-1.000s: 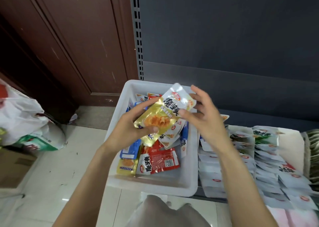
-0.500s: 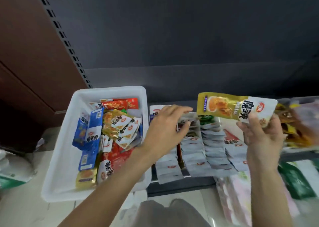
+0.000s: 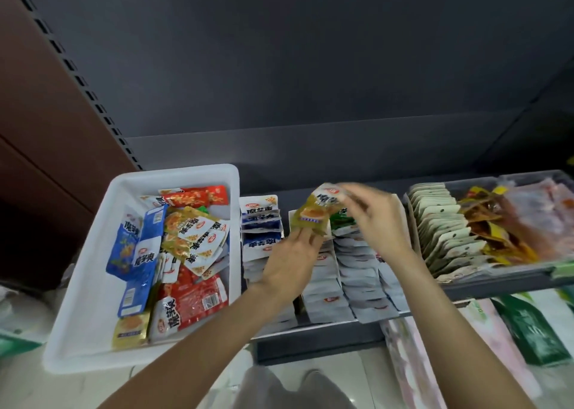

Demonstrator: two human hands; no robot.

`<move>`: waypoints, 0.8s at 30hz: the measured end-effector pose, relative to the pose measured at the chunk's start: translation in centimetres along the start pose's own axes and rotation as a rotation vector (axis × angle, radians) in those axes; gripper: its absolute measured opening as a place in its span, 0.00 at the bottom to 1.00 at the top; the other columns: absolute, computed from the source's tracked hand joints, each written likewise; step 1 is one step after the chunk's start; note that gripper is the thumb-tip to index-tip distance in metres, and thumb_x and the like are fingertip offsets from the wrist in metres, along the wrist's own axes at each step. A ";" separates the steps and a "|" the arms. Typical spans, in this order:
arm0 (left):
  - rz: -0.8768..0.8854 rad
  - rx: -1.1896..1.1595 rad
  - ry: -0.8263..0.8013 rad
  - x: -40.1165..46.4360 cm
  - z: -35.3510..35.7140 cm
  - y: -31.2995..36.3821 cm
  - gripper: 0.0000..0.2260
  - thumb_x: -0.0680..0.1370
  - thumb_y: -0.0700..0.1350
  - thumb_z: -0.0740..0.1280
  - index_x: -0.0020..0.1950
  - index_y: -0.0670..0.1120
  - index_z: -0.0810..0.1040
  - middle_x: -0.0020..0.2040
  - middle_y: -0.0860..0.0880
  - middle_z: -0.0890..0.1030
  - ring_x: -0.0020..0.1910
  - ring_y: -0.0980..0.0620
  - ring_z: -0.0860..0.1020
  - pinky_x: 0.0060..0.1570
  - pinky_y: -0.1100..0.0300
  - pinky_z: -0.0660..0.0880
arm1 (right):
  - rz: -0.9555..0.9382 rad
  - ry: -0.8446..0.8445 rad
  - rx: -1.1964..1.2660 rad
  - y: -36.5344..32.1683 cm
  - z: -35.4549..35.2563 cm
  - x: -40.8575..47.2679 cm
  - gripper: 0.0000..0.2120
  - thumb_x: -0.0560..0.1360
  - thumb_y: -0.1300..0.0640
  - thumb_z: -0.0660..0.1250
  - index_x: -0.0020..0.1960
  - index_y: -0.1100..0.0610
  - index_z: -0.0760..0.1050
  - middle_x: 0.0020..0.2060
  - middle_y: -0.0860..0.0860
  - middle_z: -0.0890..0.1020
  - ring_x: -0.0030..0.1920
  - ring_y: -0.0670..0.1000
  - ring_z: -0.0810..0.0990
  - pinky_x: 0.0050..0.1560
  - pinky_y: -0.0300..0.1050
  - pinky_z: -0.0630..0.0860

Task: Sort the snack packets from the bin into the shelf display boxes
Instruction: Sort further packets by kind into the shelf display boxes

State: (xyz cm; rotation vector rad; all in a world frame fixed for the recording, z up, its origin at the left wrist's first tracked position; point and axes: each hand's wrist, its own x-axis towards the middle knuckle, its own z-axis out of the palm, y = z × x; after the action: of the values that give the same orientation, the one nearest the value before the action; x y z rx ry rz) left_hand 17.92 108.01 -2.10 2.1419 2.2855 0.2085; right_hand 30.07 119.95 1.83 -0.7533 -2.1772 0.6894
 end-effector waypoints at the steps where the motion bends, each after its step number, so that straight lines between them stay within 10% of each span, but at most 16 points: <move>1: 0.021 -0.041 0.017 -0.4 0.2 -0.1 0.24 0.65 0.31 0.72 0.60 0.44 0.77 0.52 0.45 0.79 0.48 0.48 0.79 0.36 0.58 0.80 | -0.050 -0.097 -0.074 0.0 0.6 0.0 0.09 0.78 0.58 0.65 0.56 0.53 0.81 0.50 0.46 0.84 0.50 0.45 0.82 0.48 0.37 0.76; 4: 0.066 -0.111 0.077 -1.1 0.7 -0.5 0.25 0.55 0.31 0.77 0.50 0.46 0.82 0.39 0.49 0.82 0.34 0.52 0.80 0.25 0.62 0.77 | -0.147 -0.341 -0.355 0.3 2.4 -0.4 0.12 0.79 0.58 0.62 0.56 0.48 0.81 0.52 0.47 0.84 0.56 0.49 0.80 0.53 0.44 0.72; 9: 0.059 -0.192 0.156 -1.7 1.2 -0.7 0.23 0.58 0.31 0.76 0.50 0.45 0.82 0.43 0.49 0.83 0.36 0.51 0.81 0.29 0.61 0.78 | -0.140 -0.514 -0.517 -0.1 3.7 -1.0 0.16 0.80 0.57 0.57 0.62 0.45 0.77 0.62 0.52 0.76 0.66 0.50 0.66 0.61 0.43 0.56; 17: 0.078 -0.234 0.221 -1.8 0.9 -1.1 0.23 0.61 0.32 0.75 0.54 0.43 0.82 0.47 0.47 0.84 0.41 0.50 0.82 0.33 0.61 0.80 | -0.112 -0.225 -0.506 -0.3 2.4 0.7 0.11 0.73 0.67 0.67 0.52 0.56 0.80 0.31 0.52 0.82 0.31 0.56 0.79 0.45 0.48 0.71; 24: 0.079 -0.264 0.259 -1.8 1.0 -1.3 0.20 0.62 0.33 0.74 0.54 0.42 0.81 0.47 0.47 0.83 0.42 0.49 0.82 0.36 0.59 0.80 | -0.162 -0.543 -0.647 0.3 4.5 -0.3 0.17 0.74 0.63 0.62 0.55 0.45 0.80 0.46 0.46 0.85 0.48 0.52 0.80 0.47 0.46 0.59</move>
State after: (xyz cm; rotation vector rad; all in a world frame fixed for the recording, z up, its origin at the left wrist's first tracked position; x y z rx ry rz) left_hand 16.87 106.28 -3.37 2.1759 2.1427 0.7837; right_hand 26.90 118.82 -1.20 -0.7441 -2.9797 0.0831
